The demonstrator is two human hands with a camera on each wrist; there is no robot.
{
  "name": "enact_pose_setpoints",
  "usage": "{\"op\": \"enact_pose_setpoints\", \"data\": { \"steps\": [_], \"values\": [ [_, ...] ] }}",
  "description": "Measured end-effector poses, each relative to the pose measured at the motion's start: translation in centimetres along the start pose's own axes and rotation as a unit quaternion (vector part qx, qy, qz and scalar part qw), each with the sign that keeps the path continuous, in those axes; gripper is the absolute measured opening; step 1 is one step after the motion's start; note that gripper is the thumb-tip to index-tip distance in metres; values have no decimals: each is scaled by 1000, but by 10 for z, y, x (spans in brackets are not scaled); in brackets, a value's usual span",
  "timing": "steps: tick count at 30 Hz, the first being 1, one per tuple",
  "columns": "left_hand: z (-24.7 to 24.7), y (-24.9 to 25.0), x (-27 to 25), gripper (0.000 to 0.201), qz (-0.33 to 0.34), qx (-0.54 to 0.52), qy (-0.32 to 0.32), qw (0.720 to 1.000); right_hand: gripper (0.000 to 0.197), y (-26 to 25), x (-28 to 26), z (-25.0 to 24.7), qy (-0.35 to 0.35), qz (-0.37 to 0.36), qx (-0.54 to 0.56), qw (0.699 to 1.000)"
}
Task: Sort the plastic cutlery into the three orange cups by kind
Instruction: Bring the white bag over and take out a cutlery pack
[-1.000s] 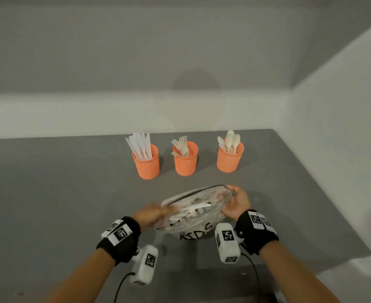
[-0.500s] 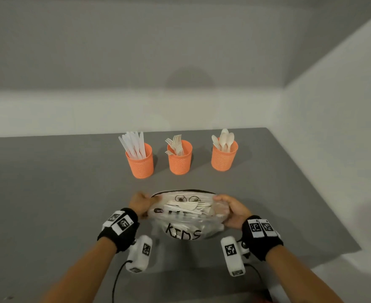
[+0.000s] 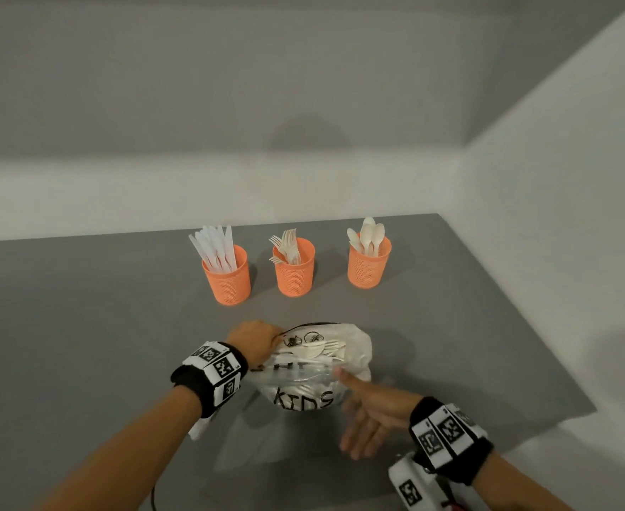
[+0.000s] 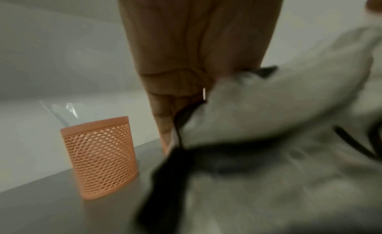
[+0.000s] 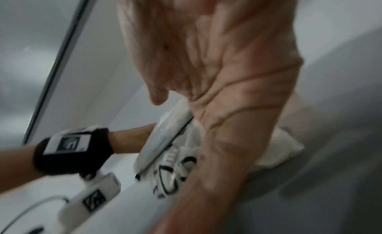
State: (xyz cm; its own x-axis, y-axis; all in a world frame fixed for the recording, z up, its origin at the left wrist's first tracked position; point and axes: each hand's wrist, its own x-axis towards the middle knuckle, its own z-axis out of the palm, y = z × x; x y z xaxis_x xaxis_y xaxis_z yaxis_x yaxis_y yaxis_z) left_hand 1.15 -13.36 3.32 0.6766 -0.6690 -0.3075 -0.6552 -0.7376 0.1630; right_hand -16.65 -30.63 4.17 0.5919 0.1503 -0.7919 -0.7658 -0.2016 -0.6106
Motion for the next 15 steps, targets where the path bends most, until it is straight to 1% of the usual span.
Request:
{"op": "enact_pose_setpoints", "data": {
  "steps": [1, 2, 3, 4, 5, 6, 7, 8, 9, 10, 13, 14, 15],
  "values": [
    [-4, 3, -3, 36, -20, 4, -24, 999, 90, -5, 6, -3, 20, -30, 46, 998],
    [-6, 6, -7, 36, -37, -3, -60, 998, 82, -13, 12, -7, 58, -60, 87, 993],
    [-7, 10, -12, 36, -47, -33, -104, 993, 74, -23, 15, -12, 102, -88, 114, 984],
    [-6, 16, -17, 37, -58, -96, -159, 981, 67, -33, 17, -19, 146, -111, 128, 975],
    [-3, 22, -22, 40, -67, -182, -218, 956, 67, -45, 19, -25, 173, -128, 135, 967],
    [2, 27, -26, 45, -78, -269, -269, 922, 72, -57, 21, -30, 180, -145, 136, 963],
    [7, 32, -27, 49, -84, -335, -300, 889, 79, -67, 22, -31, 169, -158, 128, 965],
    [12, 37, -28, 50, -82, -377, -308, 869, 83, -76, 23, -30, 156, -163, 94, 970],
    [17, 43, -30, 51, -78, -410, -302, 857, 83, -82, 24, -27, 147, -171, 49, 973],
    [18, 47, -30, 53, -73, -424, -293, 854, 81, -86, 24, -24, 148, -179, 3, 973],
    [4, 53, -36, 68, -51, -365, -298, 881, 74, -84, 26, -23, 196, -206, -67, 956],
    [-5, 50, -37, 67, -47, -354, -288, 889, 74, -79, 26, -26, 222, -207, -95, 948],
    [-14, 46, -38, 62, -43, -358, -248, 899, 73, -71, 27, -30, 248, -210, -132, 937]
  ]
}}
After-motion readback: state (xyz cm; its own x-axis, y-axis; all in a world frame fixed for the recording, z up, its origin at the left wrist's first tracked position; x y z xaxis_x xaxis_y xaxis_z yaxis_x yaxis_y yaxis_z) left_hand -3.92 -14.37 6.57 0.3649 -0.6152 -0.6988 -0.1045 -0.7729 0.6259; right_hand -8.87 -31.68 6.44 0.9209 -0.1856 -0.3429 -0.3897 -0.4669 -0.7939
